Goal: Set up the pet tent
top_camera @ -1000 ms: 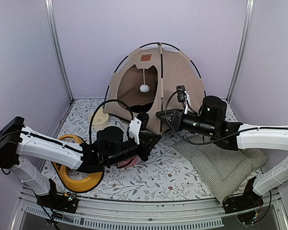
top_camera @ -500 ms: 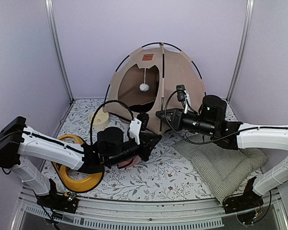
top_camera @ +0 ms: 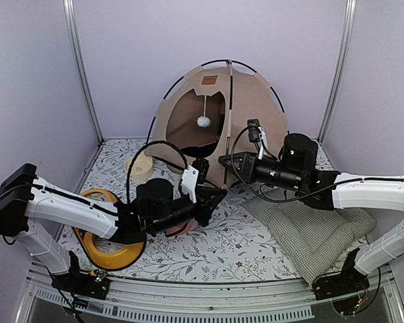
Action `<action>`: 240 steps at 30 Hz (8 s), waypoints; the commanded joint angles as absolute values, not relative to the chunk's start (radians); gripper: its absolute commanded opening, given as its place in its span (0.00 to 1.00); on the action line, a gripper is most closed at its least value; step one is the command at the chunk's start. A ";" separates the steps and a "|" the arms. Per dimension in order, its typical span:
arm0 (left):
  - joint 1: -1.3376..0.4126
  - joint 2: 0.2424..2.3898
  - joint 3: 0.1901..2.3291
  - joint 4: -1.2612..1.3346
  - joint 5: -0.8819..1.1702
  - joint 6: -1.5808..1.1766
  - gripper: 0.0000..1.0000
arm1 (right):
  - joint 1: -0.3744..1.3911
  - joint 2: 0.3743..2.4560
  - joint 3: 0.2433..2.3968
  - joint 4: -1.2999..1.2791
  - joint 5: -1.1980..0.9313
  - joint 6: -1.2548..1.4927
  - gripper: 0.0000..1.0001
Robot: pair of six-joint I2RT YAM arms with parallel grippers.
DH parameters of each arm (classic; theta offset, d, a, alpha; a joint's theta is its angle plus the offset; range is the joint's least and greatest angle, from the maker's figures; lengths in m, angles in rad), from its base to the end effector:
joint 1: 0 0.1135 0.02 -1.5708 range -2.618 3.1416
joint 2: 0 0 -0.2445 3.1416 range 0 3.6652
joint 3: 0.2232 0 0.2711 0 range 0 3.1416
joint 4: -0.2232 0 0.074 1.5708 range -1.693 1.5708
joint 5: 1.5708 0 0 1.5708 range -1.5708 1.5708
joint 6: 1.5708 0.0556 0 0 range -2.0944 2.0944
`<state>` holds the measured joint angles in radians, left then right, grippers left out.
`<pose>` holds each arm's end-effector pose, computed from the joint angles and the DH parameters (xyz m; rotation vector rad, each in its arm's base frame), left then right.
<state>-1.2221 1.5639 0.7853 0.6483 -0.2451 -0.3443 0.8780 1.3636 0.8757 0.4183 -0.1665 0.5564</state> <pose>0.1410 -0.3483 0.1984 0.5829 1.6948 -0.9477 0.2228 0.2828 0.2729 -0.4227 1.7388 1.2059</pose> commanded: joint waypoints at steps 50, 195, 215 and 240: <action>-1.287 1.538 0.699 0.445 -0.039 -0.391 0.00 | 0.831 1.352 0.916 0.614 0.038 0.551 0.00; -1.085 1.651 0.935 0.415 -0.148 -0.275 0.08 | 0.872 1.424 0.846 0.495 -0.060 0.690 0.00; -1.114 1.575 0.977 0.376 -0.086 -0.305 0.00 | 0.874 1.488 0.842 0.511 -0.040 0.661 0.00; -1.050 1.444 0.919 0.368 -0.016 -0.397 0.27 | 0.882 1.536 0.832 0.504 -0.023 0.637 0.00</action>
<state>-1.0515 1.5131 0.9371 0.3084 0.0082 -0.3958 0.8833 1.5246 0.8280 0.5385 -0.0345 0.6502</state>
